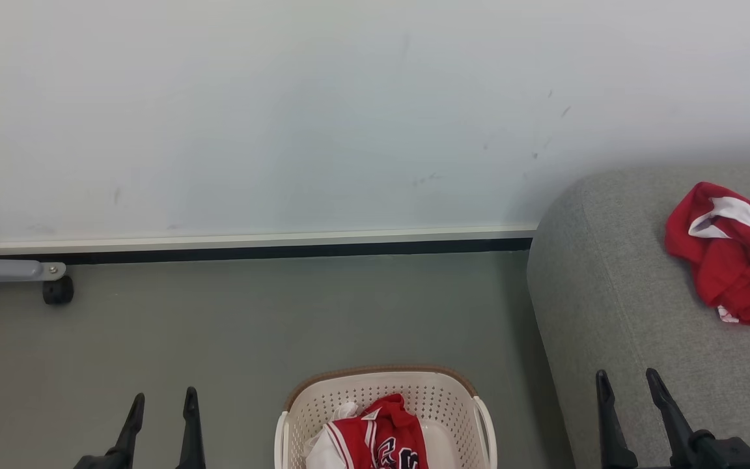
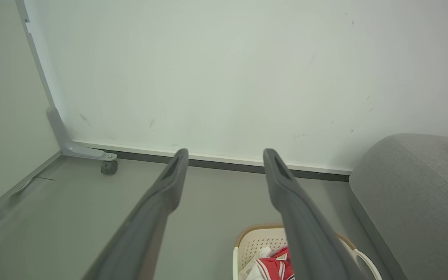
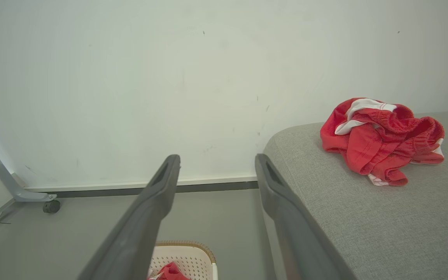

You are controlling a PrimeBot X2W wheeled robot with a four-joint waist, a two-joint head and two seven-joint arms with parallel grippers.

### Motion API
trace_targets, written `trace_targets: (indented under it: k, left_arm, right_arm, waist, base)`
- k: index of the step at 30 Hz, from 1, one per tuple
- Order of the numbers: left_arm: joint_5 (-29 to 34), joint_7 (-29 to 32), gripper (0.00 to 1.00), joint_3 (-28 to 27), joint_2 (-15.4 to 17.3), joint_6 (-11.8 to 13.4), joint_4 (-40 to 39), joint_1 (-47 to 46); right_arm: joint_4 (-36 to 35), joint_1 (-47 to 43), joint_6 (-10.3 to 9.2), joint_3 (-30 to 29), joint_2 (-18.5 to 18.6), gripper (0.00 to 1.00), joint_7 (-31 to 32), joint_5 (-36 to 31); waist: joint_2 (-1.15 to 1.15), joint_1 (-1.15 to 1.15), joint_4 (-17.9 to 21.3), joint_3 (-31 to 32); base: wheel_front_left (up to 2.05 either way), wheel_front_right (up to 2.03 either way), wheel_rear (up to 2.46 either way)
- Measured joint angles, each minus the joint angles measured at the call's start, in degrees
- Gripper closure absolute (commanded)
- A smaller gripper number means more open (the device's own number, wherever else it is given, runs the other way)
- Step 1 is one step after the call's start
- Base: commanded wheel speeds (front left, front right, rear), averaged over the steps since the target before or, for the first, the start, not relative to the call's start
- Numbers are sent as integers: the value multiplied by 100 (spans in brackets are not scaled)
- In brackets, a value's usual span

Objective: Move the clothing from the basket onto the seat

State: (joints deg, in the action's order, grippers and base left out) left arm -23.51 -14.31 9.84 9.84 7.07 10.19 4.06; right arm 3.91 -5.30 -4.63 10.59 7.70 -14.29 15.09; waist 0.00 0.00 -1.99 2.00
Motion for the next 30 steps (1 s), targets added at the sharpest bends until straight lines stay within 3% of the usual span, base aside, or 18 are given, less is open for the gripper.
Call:
trace_targets:
  k: [12,30]
  left_arm:
    - [203,0,0,255,-82,-108,-3,-86]
    - [665,369,0,1139,-391,-414,949,-1694]
  right_arm:
    - [-163,-9,-25,-133,82,0,0,0]
    - [-732,1077,-47,-414,300,0,8,-51]
  waist:
    - [0,0,38,-267]
    - [1,2,256,-1558]
  base:
    - [0,0,0]
    - [0,0,0]
